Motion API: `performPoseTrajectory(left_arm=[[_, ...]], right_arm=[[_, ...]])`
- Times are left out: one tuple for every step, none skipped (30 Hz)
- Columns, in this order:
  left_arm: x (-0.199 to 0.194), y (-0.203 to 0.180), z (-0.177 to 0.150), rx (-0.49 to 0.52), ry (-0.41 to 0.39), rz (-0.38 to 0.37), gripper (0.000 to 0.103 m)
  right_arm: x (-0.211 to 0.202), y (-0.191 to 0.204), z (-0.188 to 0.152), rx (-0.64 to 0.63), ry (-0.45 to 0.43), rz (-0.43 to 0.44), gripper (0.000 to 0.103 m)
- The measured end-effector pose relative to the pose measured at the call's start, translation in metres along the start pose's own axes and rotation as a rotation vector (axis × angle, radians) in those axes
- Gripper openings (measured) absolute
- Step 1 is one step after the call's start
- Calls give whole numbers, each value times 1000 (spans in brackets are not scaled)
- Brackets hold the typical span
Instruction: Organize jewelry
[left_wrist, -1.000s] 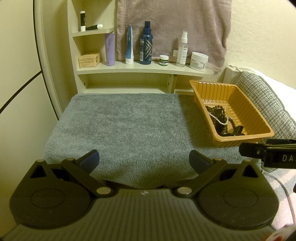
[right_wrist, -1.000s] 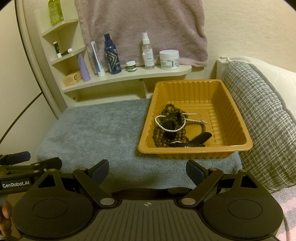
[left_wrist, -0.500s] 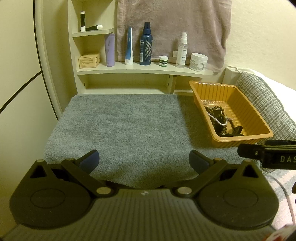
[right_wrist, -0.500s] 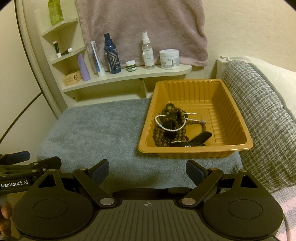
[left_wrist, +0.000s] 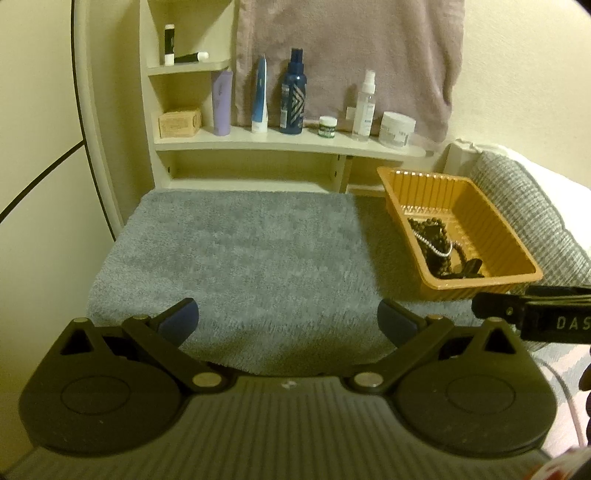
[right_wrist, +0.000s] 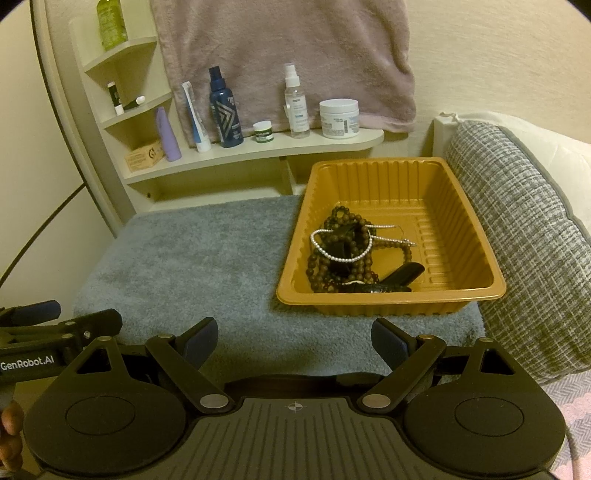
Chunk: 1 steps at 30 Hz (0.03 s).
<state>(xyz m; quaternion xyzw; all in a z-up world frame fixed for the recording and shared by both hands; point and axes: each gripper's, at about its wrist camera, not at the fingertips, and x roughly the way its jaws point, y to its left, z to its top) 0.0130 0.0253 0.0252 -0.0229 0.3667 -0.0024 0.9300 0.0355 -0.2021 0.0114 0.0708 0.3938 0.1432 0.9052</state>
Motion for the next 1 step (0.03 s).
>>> performPoseTrajectory(left_arm=[[0, 0, 0, -1, -4, -4, 102]], right_arm=[[0, 0, 0, 0, 0, 0, 90]])
